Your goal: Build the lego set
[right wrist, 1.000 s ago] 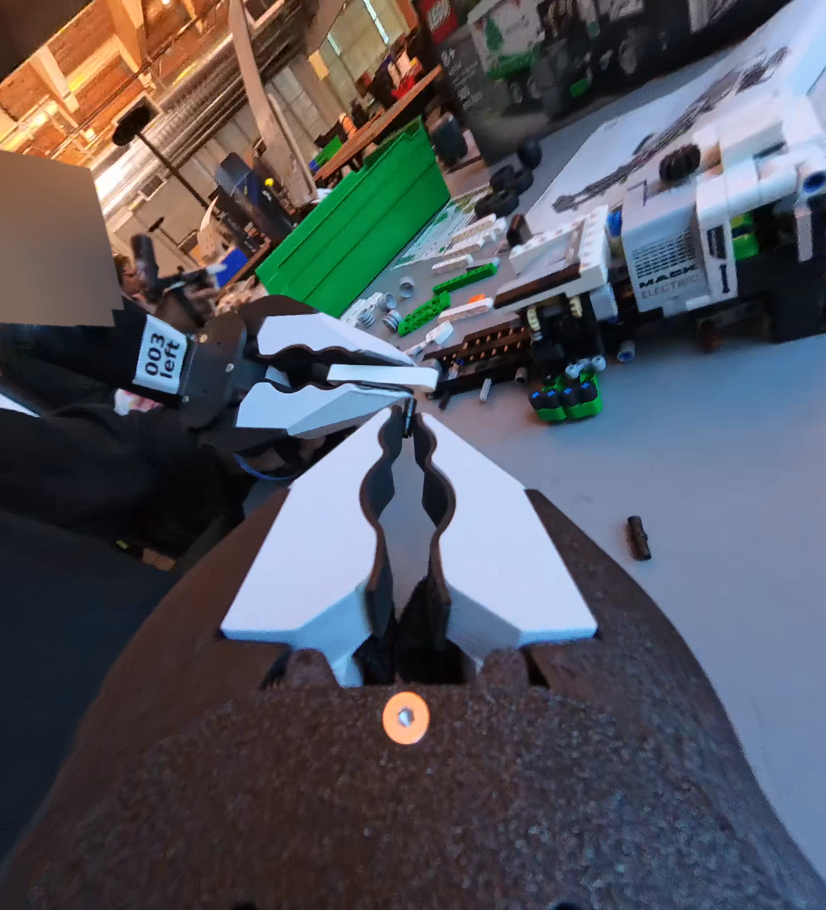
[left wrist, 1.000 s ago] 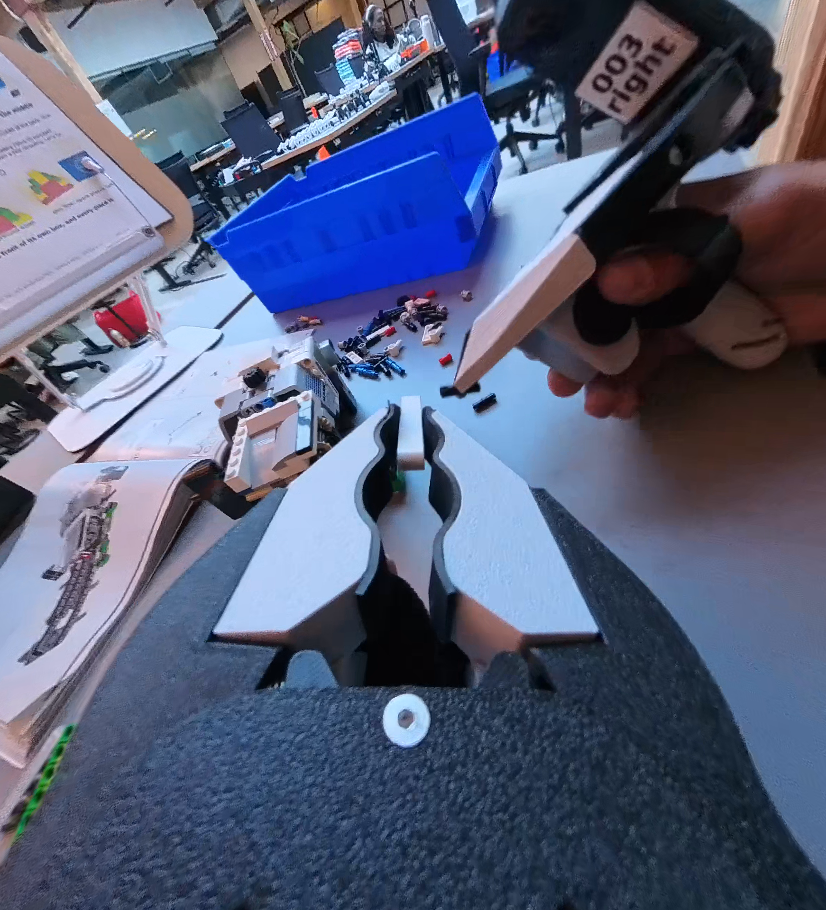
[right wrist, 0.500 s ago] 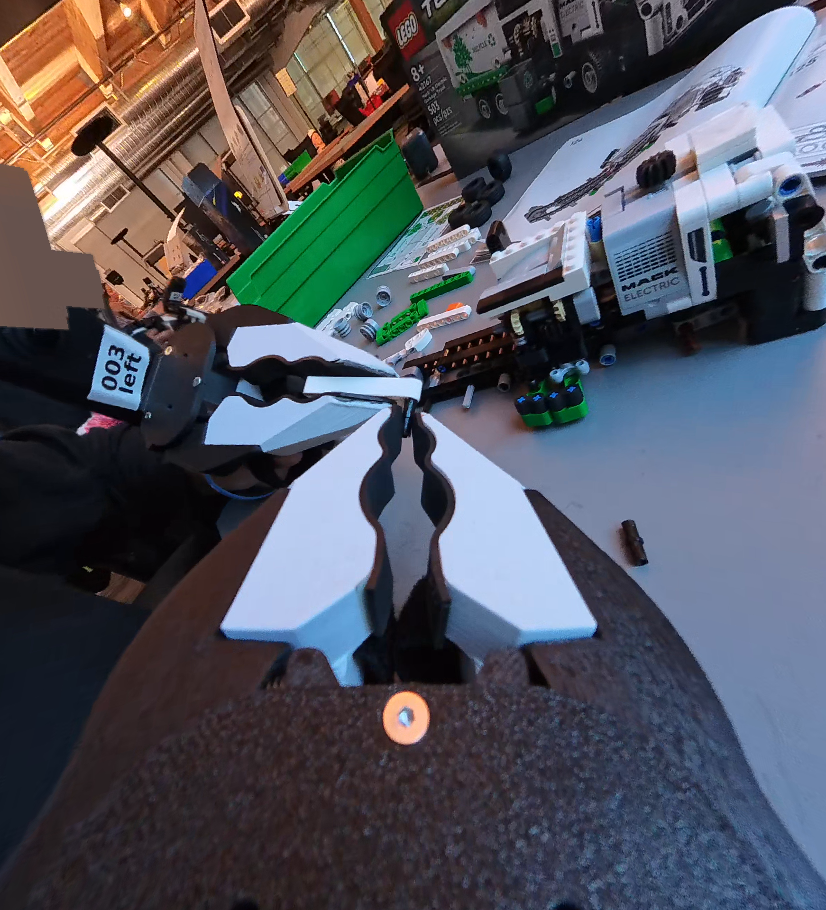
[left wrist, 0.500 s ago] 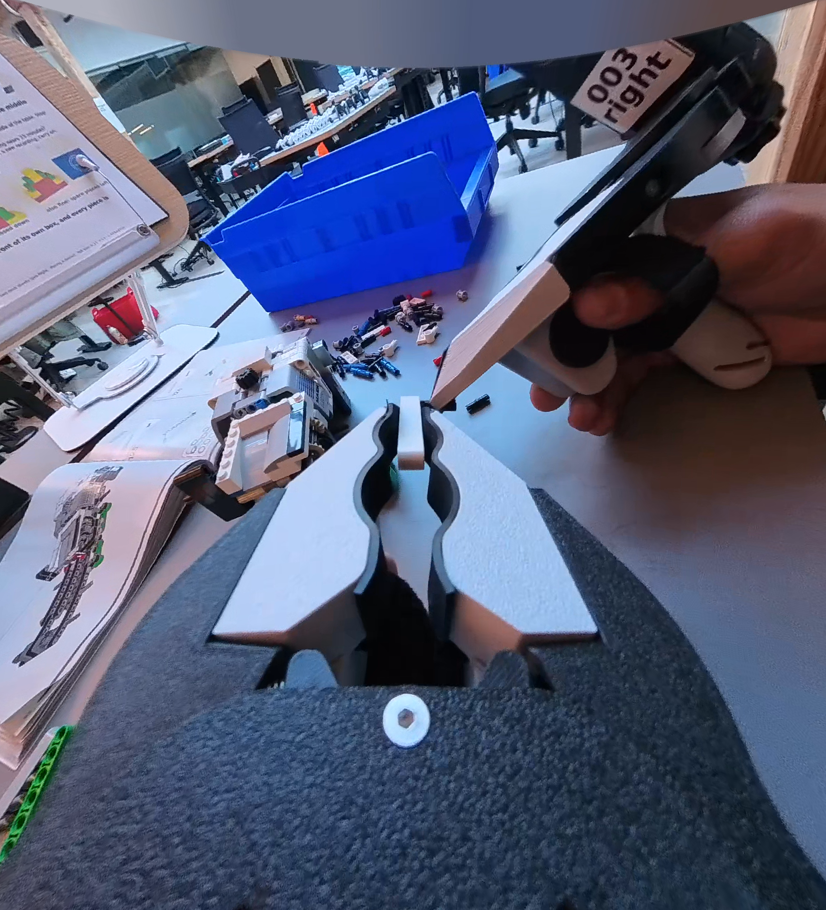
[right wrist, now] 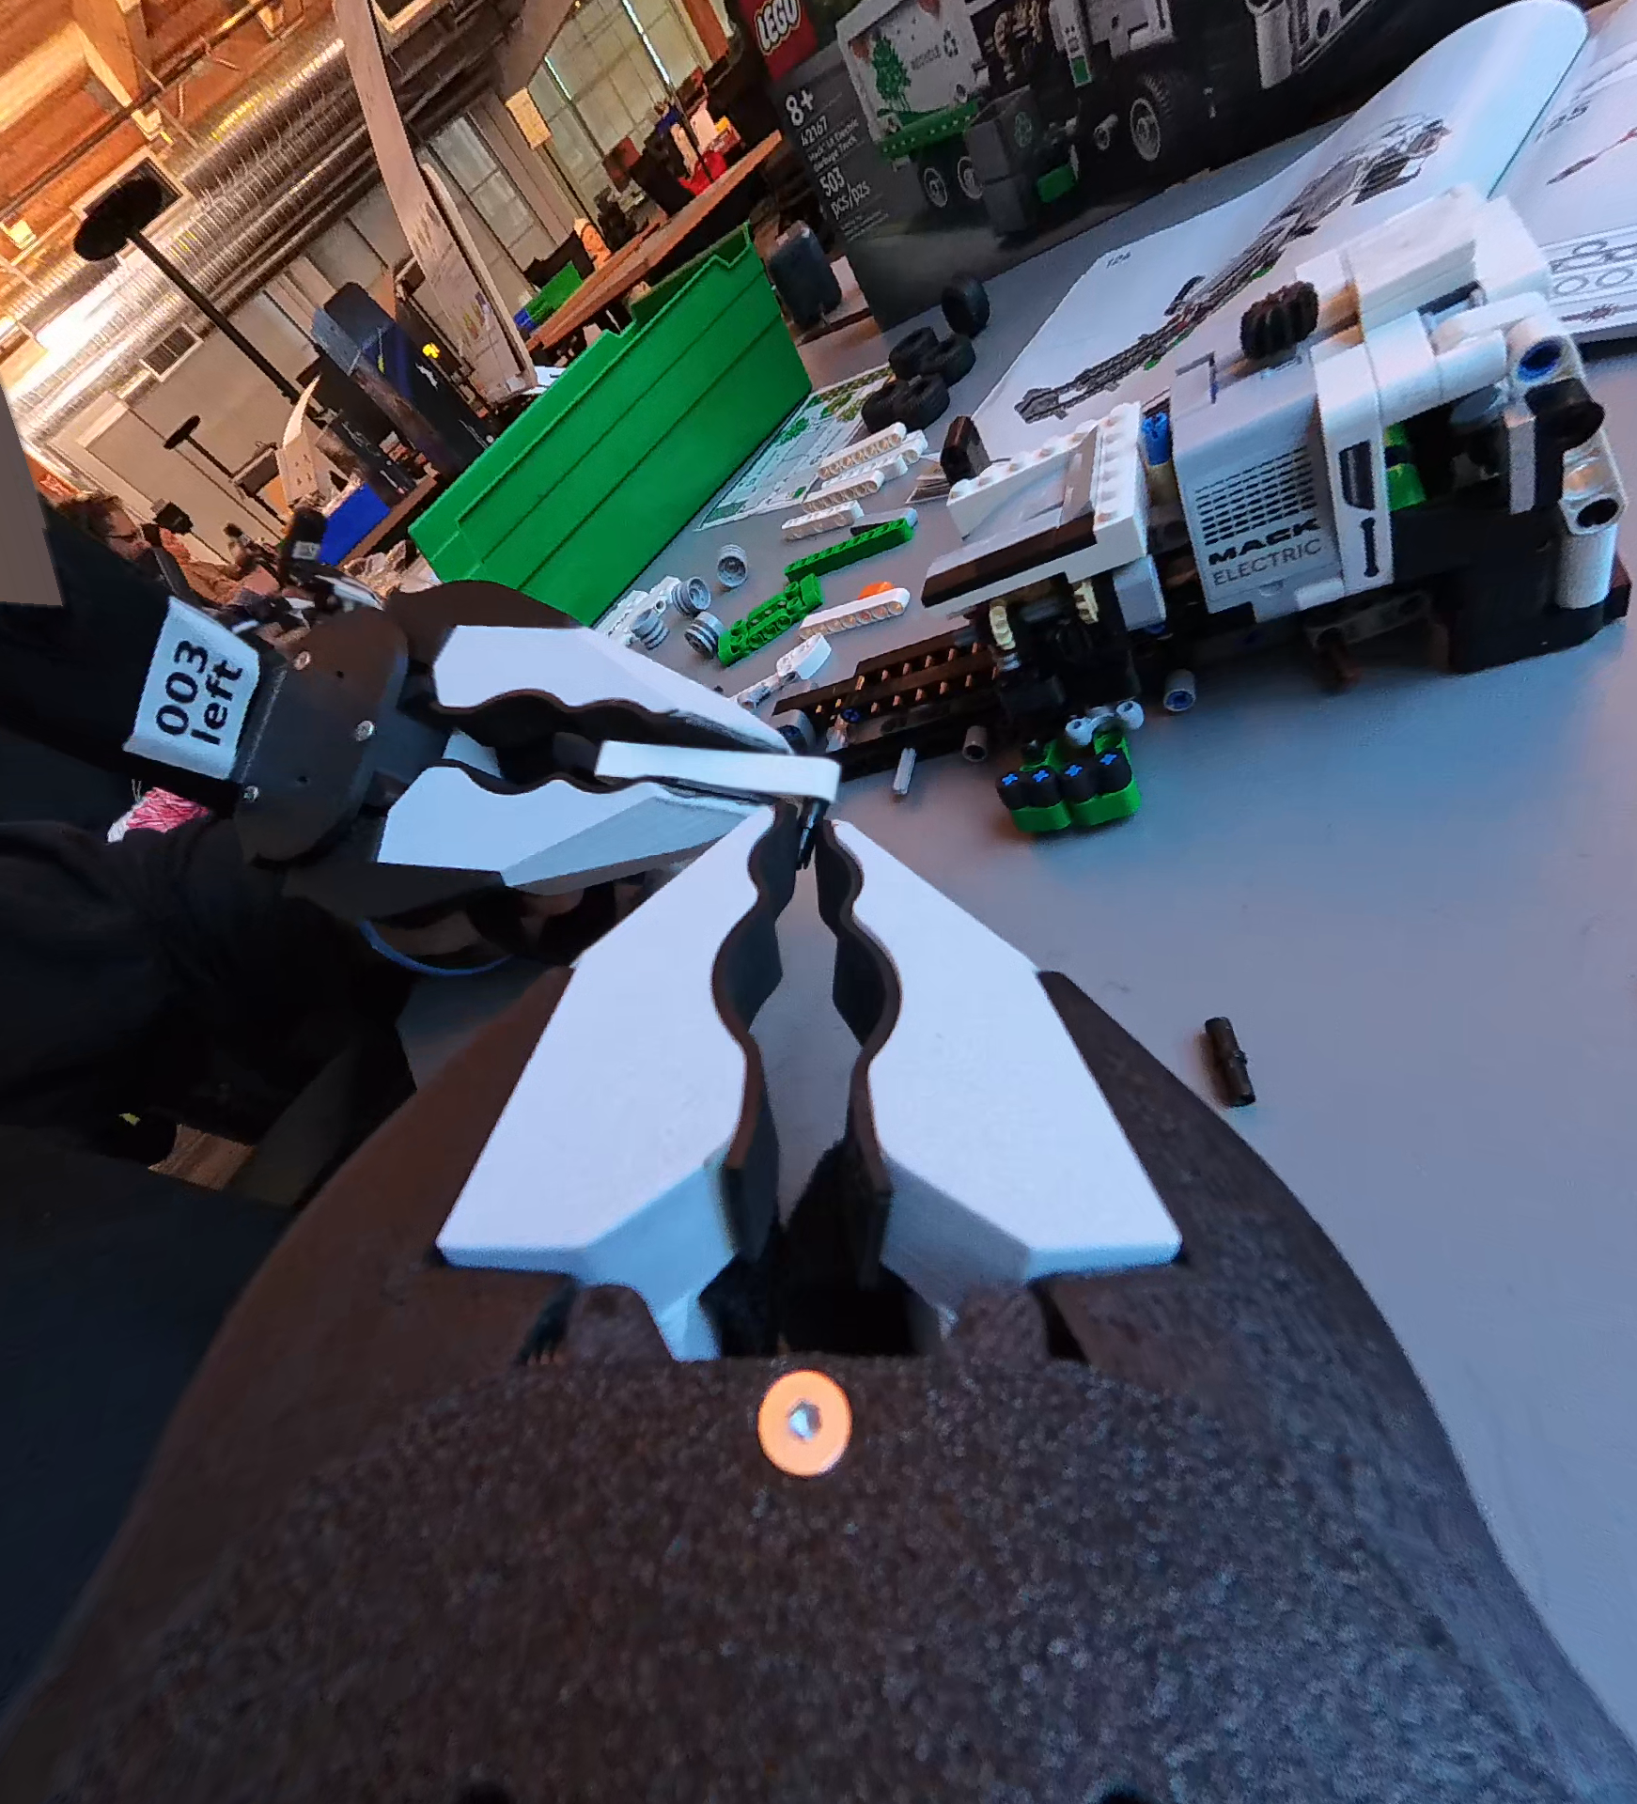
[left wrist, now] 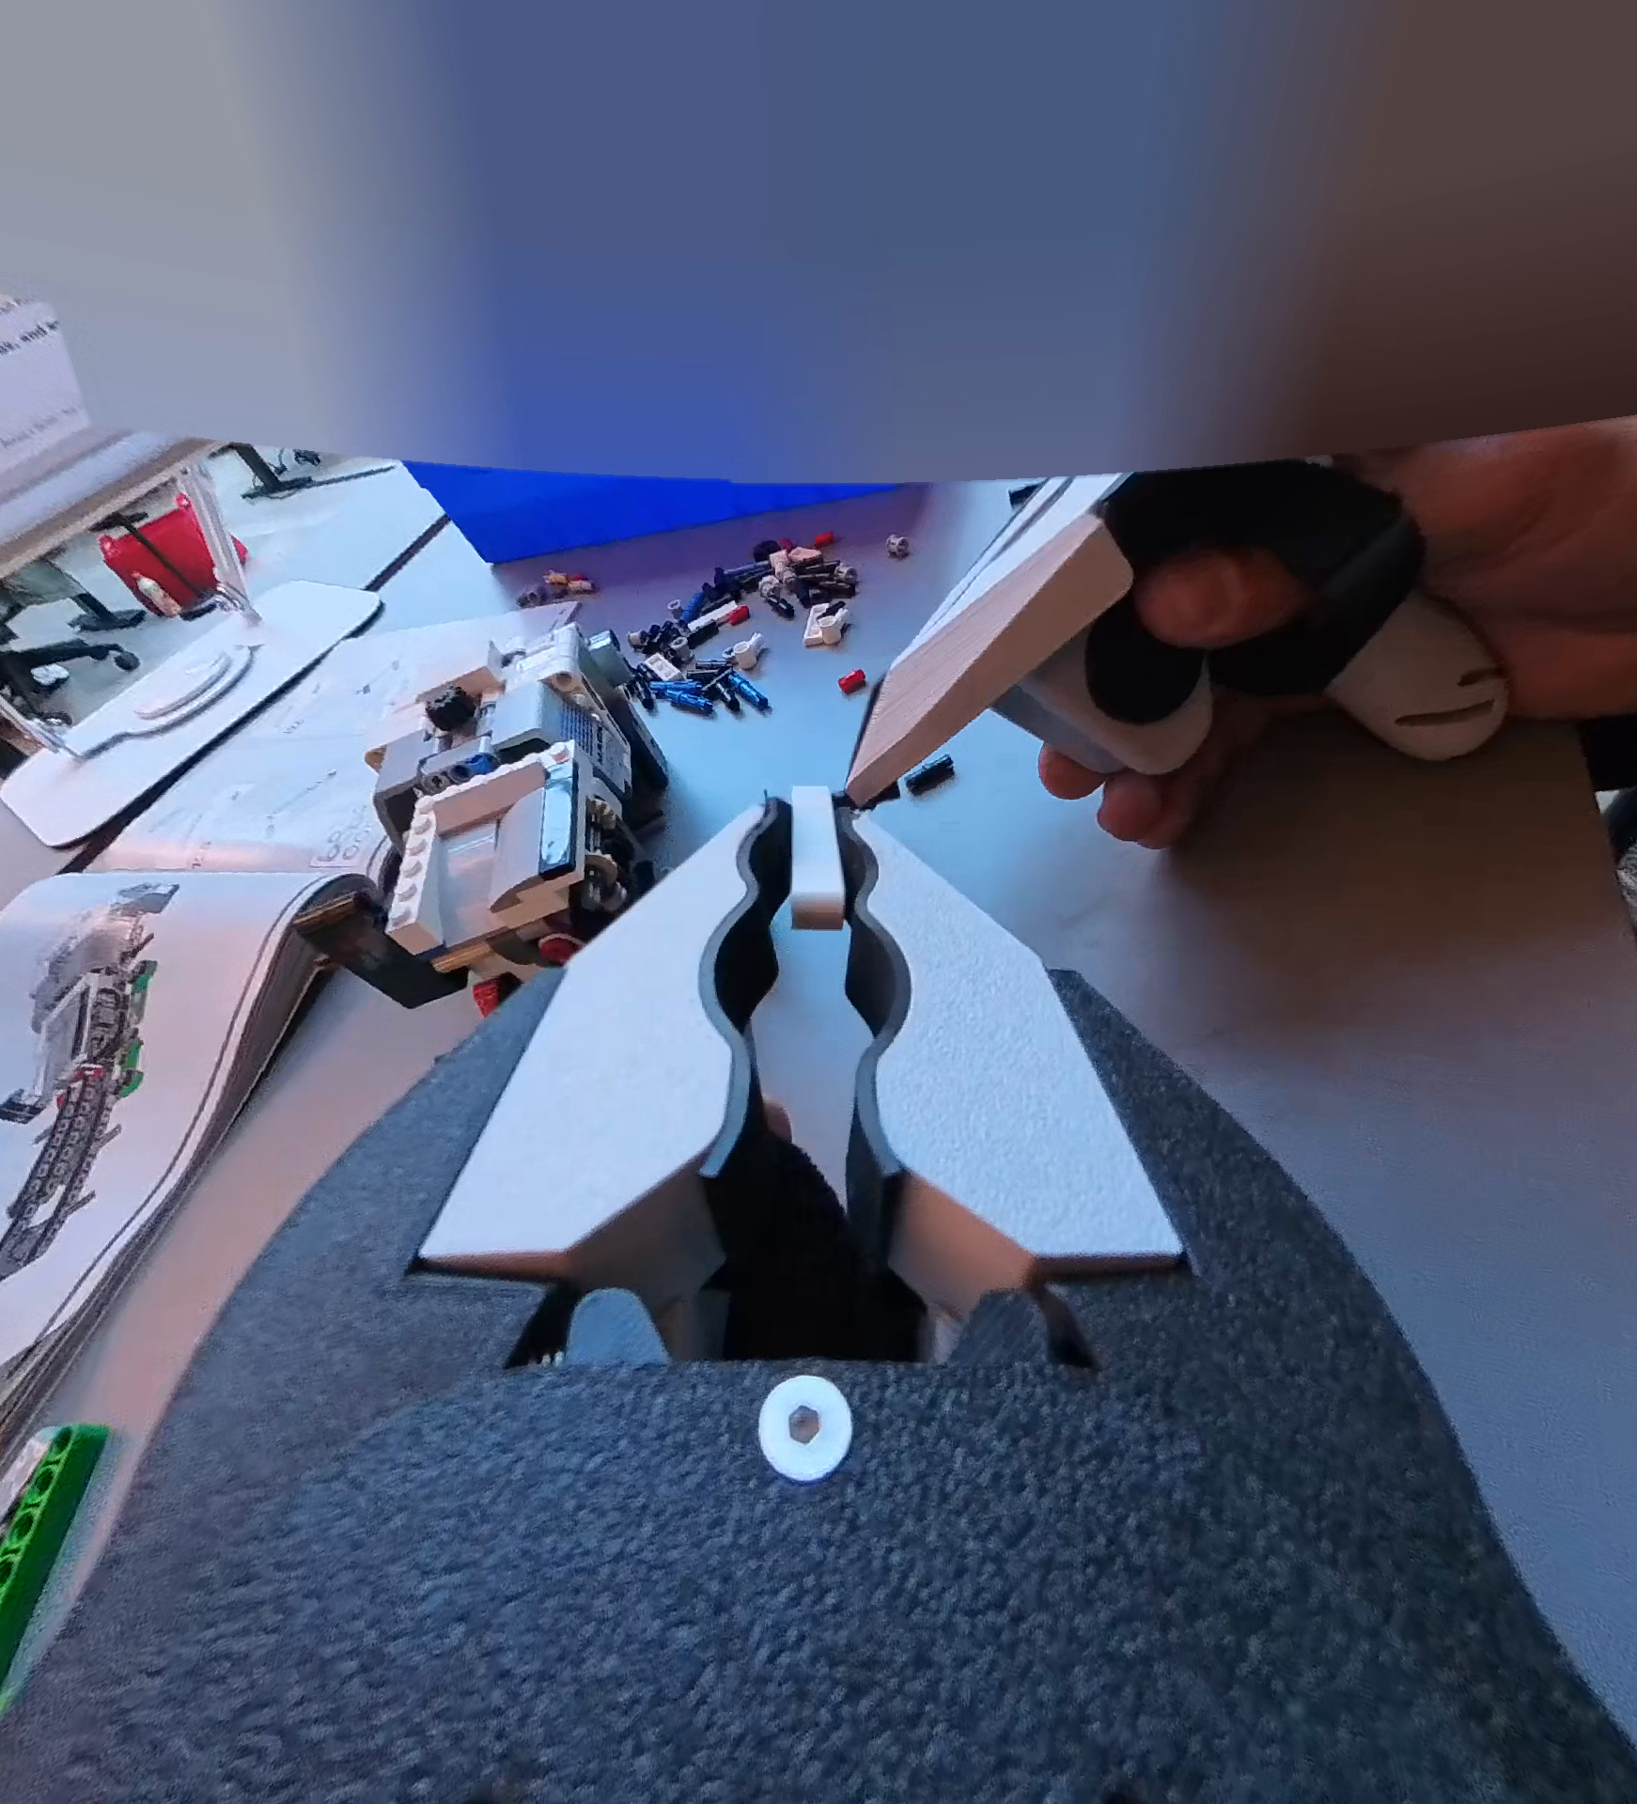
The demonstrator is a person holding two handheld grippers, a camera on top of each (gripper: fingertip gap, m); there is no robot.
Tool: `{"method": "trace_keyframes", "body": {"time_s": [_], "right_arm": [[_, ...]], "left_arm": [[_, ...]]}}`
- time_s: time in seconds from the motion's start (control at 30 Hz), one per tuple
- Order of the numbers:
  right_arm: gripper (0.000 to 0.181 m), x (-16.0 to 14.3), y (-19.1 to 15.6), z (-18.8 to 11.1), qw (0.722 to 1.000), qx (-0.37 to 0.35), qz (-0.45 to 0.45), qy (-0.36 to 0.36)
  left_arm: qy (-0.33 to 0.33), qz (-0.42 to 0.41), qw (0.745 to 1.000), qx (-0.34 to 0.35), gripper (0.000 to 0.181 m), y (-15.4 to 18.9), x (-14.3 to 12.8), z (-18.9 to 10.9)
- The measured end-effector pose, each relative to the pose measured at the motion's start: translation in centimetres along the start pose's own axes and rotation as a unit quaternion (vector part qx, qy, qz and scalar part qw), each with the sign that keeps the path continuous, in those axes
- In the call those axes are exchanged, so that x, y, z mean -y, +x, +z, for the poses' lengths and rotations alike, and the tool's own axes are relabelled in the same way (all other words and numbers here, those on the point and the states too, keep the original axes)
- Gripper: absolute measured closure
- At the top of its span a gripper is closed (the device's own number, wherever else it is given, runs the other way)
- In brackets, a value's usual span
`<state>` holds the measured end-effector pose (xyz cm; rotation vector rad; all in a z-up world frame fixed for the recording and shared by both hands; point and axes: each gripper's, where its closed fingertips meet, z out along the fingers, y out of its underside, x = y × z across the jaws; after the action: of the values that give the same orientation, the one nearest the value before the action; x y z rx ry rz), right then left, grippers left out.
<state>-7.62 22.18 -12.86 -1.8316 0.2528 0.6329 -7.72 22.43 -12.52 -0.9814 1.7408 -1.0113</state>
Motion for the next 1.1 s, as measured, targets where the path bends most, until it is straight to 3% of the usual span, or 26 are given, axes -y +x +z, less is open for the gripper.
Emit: {"method": "trace_keyframes", "body": {"time_s": [0.07, 0.17, 0.23, 0.37, 0.5, 0.7, 0.87, 1.0, 1.1], "right_arm": [[0.179, 0.1, 0.2, -0.1, 1.000, -0.002, 0.004, 0.004], [0.181, 0.4, 0.7, 0.0, 1.000, -0.005, 0.017, 0.006], [0.181, 0.8, 0.5, -0.3, 1.000, -0.002, 0.009, 0.021], [0.181, 2.0, 2.4, -1.4, 0.998, -0.041, 0.014, 0.051], [0.181, 2.6, 2.1, -1.3, 0.997, -0.032, 0.001, 0.071], [0.181, 4.3, 0.8, -3.5, 0.989, 0.016, 0.003, 0.147], [0.179, 4.4, -2.2, -5.5, 0.980, 0.042, -0.100, 0.165], [0.157, 0.4, -7.4, -7.1, 0.957, 0.086, -0.259, 0.098], [0.130, -8.2, -10.3, -8.3, 0.958, 0.119, -0.247, -0.086]], "left_arm": [[-0.006, 0.000, 1.000, -0.007, 0.175, 0.2, -0.2, 0.1], [0.009, -0.020, 0.997, -0.075, 0.174, 3.8, 1.1, -0.1], [-0.013, 0.028, 0.999, -0.011, 0.175, 2.9, 0.3, 0.3], [-0.024, -0.023, 0.999, 0.018, 0.175, 0.0, -0.5, 0.1], [-0.014, -0.019, 1.000, 0.019, 0.175, -0.4, -0.3, 0.3], [-0.011, 0.010, 0.999, 0.034, 0.175, -0.5, -0.2, 0.4], [-0.012, 0.031, 0.999, 0.036, 0.175, -0.1, -0.2, 0.4], [-0.012, 0.043, 0.998, 0.038, 0.175, 0.1, -0.2, 0.4], [-0.007, 0.054, 0.998, 0.039, 0.175, 0.3, -0.1, 0.3]]}}
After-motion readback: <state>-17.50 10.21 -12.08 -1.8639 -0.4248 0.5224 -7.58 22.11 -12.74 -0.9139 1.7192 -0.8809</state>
